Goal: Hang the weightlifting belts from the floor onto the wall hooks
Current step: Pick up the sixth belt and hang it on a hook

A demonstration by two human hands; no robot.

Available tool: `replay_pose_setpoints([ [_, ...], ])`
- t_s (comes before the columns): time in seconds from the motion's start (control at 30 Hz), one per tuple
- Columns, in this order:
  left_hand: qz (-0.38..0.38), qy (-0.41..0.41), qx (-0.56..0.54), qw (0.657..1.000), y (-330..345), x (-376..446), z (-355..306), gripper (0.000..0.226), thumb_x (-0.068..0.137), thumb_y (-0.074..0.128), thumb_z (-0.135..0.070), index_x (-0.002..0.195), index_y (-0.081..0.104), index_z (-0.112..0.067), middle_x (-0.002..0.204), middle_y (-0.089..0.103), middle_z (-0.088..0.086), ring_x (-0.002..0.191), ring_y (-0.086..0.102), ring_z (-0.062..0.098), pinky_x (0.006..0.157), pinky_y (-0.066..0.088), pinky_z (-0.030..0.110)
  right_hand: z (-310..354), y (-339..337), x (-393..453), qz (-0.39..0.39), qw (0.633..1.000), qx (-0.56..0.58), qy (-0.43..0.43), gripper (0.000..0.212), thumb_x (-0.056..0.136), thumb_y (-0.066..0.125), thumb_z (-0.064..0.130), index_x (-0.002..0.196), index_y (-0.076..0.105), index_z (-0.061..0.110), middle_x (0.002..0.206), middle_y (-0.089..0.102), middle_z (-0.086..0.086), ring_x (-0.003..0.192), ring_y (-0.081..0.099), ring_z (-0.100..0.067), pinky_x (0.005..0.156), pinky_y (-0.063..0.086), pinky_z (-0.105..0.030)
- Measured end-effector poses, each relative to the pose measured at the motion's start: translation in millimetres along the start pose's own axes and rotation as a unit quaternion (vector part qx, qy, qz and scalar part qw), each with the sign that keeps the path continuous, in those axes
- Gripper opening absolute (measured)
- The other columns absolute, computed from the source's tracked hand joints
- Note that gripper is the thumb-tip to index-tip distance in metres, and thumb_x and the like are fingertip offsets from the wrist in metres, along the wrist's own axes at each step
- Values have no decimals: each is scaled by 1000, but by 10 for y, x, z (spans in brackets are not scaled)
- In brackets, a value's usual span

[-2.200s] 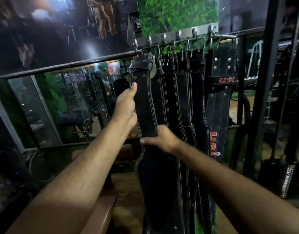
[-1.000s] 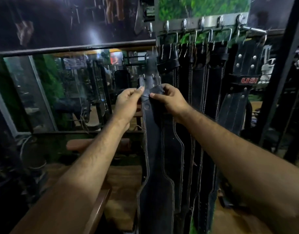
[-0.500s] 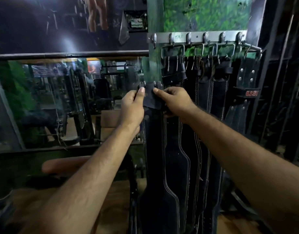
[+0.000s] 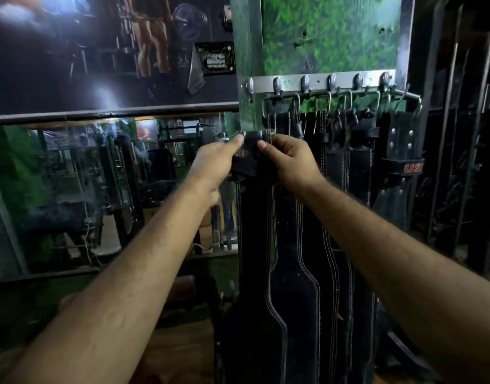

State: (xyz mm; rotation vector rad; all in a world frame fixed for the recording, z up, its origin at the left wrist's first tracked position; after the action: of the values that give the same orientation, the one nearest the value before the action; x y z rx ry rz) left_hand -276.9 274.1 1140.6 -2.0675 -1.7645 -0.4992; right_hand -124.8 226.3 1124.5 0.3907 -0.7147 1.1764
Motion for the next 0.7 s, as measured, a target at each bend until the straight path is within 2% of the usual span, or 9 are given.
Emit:
replay_pose_setpoints([
  [0.1,-5,50,-33,998,42,184,-257,21,101,60,-30,95,75,-18,105,78,6,96,73,16,82,59,29,134,-17,217,-32,999,3,-37,28,101,59,10,73,58,14,61,63,13,56,55,7,55,47,-14],
  [0.17,-19,59,-62,996,94,298,-343,21,103,58,-26,88,73,-20,91,77,0,85,73,12,74,60,27,201,-2,362,-33,999,4,-36,17,100,61,15,86,66,8,75,70,-1,67,64,-4,63,53,-22],
  [0.23,-26,43,-99,994,158,412,-411,23,103,58,-24,84,71,-20,81,76,-3,75,72,10,66,59,26,254,-4,503,-37,999,10,-22,23,98,63,22,93,67,0,83,71,-17,74,64,-18,68,54,-34],
  [0.27,-32,32,-109,993,185,452,-437,23,102,59,-25,83,70,-20,83,76,-1,77,74,13,68,60,28,283,-6,550,-38,999,9,-12,26,98,63,23,96,67,-2,85,70,-19,76,63,-23,69,55,-41],
  [0.37,-58,9,-128,990,242,594,-469,25,100,62,-29,80,71,-16,95,77,8,98,75,31,85,63,47,293,-14,693,-35,999,-23,18,24,100,62,26,93,71,5,85,72,-12,74,66,-22,72,60,-48],
  [0.43,-73,-13,-128,989,273,667,-472,26,97,67,-30,77,72,-15,101,78,14,100,75,35,87,62,55,278,-7,766,-42,998,-31,47,21,99,63,28,91,73,11,90,76,-14,75,69,-23,77,63,-49],
  [0.53,-88,-38,-136,986,317,739,-438,21,93,72,-27,78,72,-12,105,78,16,100,75,35,86,61,57,254,0,834,-54,994,-21,88,24,98,64,30,100,75,8,96,77,-16,79,71,-28,81,63,-52],
  [0.6,-100,-47,-134,985,326,748,-368,18,93,72,-27,89,74,-9,106,77,17,99,75,35,85,61,57,201,19,823,-59,991,-43,108,27,96,66,34,100,75,9,92,76,-13,81,72,-31,80,63,-51],
  [0.7,-79,-63,-117,988,326,701,-132,30,91,70,-38,96,73,-8,100,78,11,95,75,31,87,61,56,27,67,701,-87,986,-93,102,36,85,67,51,97,76,18,88,78,-3,84,76,-29,79,63,-51],
])
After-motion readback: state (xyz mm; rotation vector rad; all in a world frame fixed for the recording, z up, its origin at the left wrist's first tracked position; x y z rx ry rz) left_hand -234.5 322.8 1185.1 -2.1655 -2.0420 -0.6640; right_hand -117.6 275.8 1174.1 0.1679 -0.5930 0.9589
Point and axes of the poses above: each hand's wrist, its own x-axis towards the middle knuckle, its own y-axis out of the palm, z = x × y, the point moved 1 cm from there along x, towards the middle knuckle
